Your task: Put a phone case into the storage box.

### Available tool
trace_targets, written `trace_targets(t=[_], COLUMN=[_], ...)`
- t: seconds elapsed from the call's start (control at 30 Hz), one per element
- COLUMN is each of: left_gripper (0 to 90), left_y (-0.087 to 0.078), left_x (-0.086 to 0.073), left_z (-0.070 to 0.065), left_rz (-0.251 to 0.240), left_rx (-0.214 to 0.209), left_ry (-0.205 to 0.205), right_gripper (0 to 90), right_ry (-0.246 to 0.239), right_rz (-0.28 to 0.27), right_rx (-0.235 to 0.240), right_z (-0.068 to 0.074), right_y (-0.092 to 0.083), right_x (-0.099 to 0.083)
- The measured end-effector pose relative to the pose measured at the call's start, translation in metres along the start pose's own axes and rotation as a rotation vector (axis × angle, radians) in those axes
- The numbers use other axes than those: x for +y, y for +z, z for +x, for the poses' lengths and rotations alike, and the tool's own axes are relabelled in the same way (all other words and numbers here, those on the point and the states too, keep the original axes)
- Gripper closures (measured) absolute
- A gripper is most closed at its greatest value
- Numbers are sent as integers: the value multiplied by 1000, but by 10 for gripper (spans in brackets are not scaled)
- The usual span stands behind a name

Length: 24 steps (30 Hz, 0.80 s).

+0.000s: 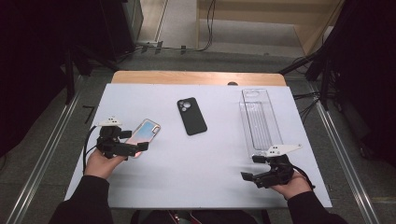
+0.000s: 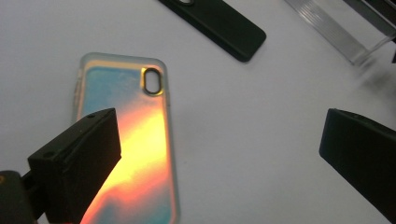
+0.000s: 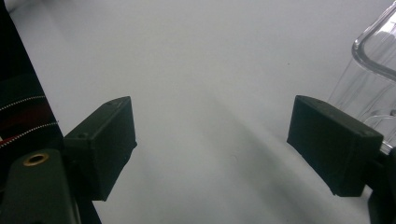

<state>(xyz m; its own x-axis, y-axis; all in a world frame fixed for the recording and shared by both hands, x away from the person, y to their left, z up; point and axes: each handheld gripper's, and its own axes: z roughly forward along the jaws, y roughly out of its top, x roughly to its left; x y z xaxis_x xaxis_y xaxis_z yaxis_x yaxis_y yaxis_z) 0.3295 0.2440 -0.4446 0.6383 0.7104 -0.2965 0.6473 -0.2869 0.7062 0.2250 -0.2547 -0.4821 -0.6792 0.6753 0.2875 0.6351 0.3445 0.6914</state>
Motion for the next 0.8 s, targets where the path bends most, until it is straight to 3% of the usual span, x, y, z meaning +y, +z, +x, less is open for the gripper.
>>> trace_targets(t=[0.27, 0.8], left_gripper=[0, 0], left_y=[8, 32], left_x=[10, 30], left_z=[17, 29], left_rz=[-8, 28], left_rx=[70, 104], left_ry=[-17, -5], right_gripper=[134, 134], right_ry=[1, 1], right_rz=[2, 2], right_rx=[0, 4], right_z=[0, 0], right_y=[0, 1], right_x=[0, 0])
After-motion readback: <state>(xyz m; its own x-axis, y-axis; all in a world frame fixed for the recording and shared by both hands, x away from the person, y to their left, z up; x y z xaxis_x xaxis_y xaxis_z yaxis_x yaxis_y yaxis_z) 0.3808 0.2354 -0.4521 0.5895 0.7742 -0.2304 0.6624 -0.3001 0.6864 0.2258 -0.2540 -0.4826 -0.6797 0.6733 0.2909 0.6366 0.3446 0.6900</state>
